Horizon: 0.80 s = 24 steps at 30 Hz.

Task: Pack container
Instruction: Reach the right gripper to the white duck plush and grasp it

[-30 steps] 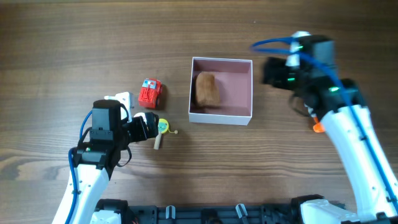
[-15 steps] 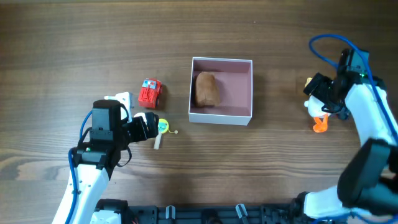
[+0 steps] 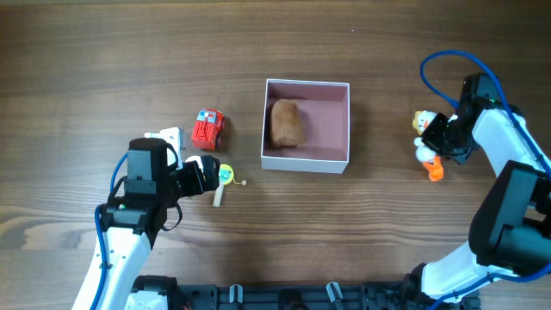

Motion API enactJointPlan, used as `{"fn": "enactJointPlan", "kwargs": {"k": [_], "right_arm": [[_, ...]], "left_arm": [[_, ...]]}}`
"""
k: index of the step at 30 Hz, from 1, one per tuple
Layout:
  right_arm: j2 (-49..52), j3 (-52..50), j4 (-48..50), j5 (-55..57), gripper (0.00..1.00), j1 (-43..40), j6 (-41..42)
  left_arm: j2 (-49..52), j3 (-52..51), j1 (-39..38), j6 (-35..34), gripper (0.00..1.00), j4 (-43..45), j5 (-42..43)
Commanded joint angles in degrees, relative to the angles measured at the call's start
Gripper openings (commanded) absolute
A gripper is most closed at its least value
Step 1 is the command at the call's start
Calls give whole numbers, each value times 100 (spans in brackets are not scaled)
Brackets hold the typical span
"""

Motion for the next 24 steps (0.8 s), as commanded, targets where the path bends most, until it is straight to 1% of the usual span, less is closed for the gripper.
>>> {"fn": "enactJointPlan", "kwargs": {"k": [1,5,8,10,12,15,18,19,21,24], "right_arm": [[-511,345,-280,-1436,5,140,-15],[-1482,424,-470,-1978,4,610,-15],[-2387,424,-422,-1950,4,1333,4],[-2736,424,-267,-1773,4,1858,7],[-2863,422,-98,-1318,4,2426,9],[-2684,420,74,-479,4,3202,210],[-2212,420,245,98,4,3738,404],[-1912,420,343,334,4,3882,498],[-1397,420,564,588,4,3950,708],[-708,420,968,555,4,3943,791]], "left_arm": [[15,122,26,-31,100,-2,68],[15,122,26,-31,100,-2,68],[15,122,26,-31,100,-2,68],[15,122,26,-31,100,-2,68],[15,122,26,-31,100,-2,68],[15,122,26,-31,100,-2,68],[15,122,26,-31,100,-2,68],[15,122,26,-31,100,-2,68],[15,122,26,-31,100,-2,68],[15,122,26,-31,100,-2,68]]}}
